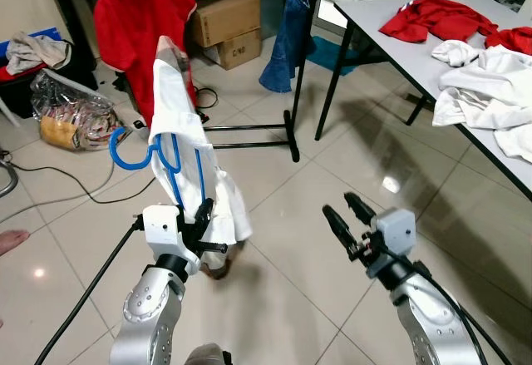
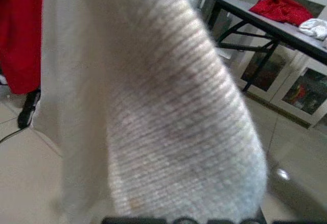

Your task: Hang hanger

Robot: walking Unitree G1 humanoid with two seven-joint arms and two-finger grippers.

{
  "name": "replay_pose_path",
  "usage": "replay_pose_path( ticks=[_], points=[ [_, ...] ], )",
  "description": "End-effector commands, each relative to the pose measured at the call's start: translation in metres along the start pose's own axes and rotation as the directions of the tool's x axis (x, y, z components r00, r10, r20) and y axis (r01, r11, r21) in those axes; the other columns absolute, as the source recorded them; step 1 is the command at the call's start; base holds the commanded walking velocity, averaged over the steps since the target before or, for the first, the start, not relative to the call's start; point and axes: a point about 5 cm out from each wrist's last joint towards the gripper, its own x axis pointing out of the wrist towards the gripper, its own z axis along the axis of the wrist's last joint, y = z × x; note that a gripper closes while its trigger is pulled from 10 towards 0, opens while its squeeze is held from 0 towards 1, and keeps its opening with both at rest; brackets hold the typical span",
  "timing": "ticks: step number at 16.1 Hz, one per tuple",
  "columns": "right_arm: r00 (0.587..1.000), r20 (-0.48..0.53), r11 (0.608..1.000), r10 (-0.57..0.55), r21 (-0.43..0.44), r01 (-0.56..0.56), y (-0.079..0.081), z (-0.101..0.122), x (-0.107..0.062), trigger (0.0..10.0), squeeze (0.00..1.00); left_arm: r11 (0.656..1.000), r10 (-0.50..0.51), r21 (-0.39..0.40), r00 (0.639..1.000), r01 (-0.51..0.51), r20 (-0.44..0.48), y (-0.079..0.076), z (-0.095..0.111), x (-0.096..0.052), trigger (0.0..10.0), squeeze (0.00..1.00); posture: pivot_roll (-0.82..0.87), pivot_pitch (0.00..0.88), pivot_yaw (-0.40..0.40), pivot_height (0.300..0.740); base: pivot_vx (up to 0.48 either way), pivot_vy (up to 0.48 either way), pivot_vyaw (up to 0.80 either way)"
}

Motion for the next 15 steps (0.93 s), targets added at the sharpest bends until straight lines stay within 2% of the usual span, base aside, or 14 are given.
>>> replay_pose_path(
  ticks=[1,4,10,15],
  points=[
    [1.000,-0.021,1.000,0.000,0.000,0.000,-0.002,-0.003,0.000,10.0,0.00,1.000,-0.007,0.029,0.999,0.006,0.031,-0.001,0.006,0.000,10.0,0.00,0.18,0.036,0.014,0.740,0.000,0.000,0.00],
    [1.000,-0.027,1.000,0.005,0.006,-0.004,-0.001,-0.006,0.000,10.0,0.00,0.996,-0.037,0.080,0.998,0.033,0.049,-0.003,0.010,0.006,10.0,0.00,0.18,0.029,0.013,0.740,0.000,0.000,0.00],
    [1.000,-0.020,1.000,0.001,0.006,-0.001,0.000,-0.006,0.002,10.0,0.00,0.996,-0.035,0.089,0.996,0.028,0.077,-0.005,0.013,0.013,10.0,0.00,0.17,0.018,0.021,0.740,0.000,0.000,0.00],
    [1.000,-0.016,1.000,0.012,0.011,-0.011,0.001,-0.007,0.004,10.0,0.00,0.995,-0.035,0.100,0.995,0.026,0.091,-0.006,0.013,0.013,10.0,0.00,0.18,0.013,0.018,0.740,0.000,0.000,0.00]
  ],
)
